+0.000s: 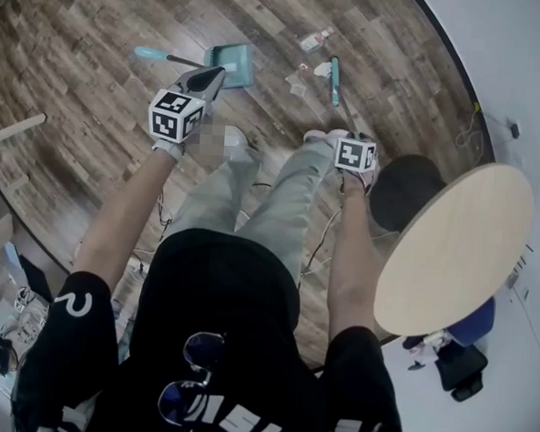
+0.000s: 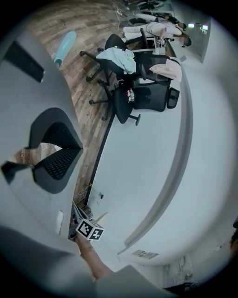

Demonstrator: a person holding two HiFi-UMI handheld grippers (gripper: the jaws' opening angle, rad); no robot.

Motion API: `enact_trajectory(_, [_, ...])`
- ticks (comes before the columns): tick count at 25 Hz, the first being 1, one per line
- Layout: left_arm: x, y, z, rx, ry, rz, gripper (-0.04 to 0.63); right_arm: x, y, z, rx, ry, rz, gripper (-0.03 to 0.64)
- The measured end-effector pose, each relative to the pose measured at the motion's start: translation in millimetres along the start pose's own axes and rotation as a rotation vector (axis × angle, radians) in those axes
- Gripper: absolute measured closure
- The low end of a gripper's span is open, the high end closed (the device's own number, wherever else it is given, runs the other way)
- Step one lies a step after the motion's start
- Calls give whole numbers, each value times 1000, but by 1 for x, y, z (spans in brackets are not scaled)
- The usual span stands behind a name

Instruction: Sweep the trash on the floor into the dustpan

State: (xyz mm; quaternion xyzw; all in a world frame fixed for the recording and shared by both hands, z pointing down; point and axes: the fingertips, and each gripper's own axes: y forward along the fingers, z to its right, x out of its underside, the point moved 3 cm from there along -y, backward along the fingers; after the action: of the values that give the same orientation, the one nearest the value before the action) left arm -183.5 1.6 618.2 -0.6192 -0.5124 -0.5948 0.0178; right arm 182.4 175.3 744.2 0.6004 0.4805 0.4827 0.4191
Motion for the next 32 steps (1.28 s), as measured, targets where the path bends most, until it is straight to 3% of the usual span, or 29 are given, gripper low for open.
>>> enact_trajectory(9, [15,-16,-33,-21,-38,-3,597,-7,-16,-48,2,157,-45,532])
enact_trajectory(16, [23,-20,-64,-45,-35,-18,597,-31,-17,-80,12,138,-33,531])
enact_trajectory(24, [36,-27,-128,-111,-32,-44,597,-40,-23,-113,-6,201,-67,532])
enact_trajectory(32, [45,-28,-194,-206,-49,-95,598,-51,-20,-154,4,139,-51,525])
